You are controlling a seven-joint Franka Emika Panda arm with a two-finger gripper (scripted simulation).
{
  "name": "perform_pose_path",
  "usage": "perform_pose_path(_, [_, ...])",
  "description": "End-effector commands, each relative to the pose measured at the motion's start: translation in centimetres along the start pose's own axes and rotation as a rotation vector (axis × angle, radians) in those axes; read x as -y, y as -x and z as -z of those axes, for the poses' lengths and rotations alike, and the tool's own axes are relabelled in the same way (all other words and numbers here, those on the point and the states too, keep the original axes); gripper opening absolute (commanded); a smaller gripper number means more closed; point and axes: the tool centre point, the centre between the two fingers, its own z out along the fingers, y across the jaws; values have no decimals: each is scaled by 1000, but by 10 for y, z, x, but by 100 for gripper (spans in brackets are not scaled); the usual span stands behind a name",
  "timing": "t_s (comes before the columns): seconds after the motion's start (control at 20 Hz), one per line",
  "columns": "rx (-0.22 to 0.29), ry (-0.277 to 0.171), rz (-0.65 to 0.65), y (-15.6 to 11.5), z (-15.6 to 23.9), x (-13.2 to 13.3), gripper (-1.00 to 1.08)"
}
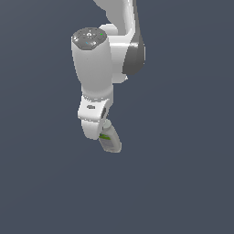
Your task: Pick up the object and move it to a goal position.
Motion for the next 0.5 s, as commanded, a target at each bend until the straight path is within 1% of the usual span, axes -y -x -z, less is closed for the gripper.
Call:
perform_pose_path(0.0, [2, -2, -6, 22, -2, -8, -100])
perform_pose_path(0.45, [3, -2, -5, 103, 2, -44, -100])
